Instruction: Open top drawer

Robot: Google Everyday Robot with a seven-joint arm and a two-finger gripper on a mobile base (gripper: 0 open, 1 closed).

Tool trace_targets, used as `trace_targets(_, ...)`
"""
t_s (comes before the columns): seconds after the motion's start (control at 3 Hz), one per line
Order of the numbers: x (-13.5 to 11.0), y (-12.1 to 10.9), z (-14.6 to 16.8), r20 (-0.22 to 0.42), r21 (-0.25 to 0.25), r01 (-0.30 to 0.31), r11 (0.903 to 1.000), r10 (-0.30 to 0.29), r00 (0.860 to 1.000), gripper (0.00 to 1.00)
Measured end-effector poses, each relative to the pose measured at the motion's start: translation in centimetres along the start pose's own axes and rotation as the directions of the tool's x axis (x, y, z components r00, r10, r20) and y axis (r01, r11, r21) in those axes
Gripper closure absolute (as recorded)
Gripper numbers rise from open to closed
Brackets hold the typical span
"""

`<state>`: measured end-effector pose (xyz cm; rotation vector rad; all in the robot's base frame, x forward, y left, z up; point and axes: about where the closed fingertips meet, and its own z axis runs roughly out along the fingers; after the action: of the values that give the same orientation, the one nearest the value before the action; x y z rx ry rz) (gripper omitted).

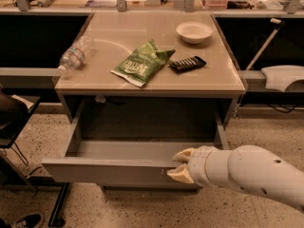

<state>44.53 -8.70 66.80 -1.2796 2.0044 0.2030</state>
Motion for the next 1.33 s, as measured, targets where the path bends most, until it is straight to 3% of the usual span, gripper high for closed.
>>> trace_targets(0.67,0.09,0.54,-0.41,0.002,-0.001,-0.002,1.0000,0.002,1.000,1.00)
trace_targets(1.33,0.09,0.54,-0.41,0.002,-0.001,-0.002,1.0000,0.002,1.000,0.58)
